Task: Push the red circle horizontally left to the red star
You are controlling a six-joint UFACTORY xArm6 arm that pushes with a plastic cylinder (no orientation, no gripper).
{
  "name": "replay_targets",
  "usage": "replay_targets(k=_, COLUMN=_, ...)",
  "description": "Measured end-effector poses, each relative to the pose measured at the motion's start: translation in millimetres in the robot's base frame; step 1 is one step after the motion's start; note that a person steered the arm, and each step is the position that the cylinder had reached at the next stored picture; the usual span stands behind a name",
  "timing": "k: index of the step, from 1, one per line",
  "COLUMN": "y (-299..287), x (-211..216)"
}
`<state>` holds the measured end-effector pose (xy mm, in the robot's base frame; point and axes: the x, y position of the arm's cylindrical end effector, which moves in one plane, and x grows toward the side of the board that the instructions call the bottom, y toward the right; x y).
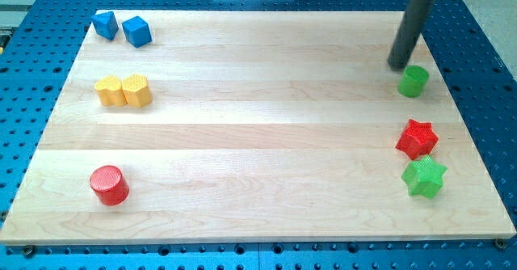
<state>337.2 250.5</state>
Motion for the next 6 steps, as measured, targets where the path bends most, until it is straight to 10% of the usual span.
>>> replay_targets(k=3, y=-124.3, x=61.1)
replay_targets(k=4, y=-269.1, x=131.6)
replay_targets(k=5, y=-289.4, x=253.2)
replay_targets(k=6, y=-413.8, x=274.2)
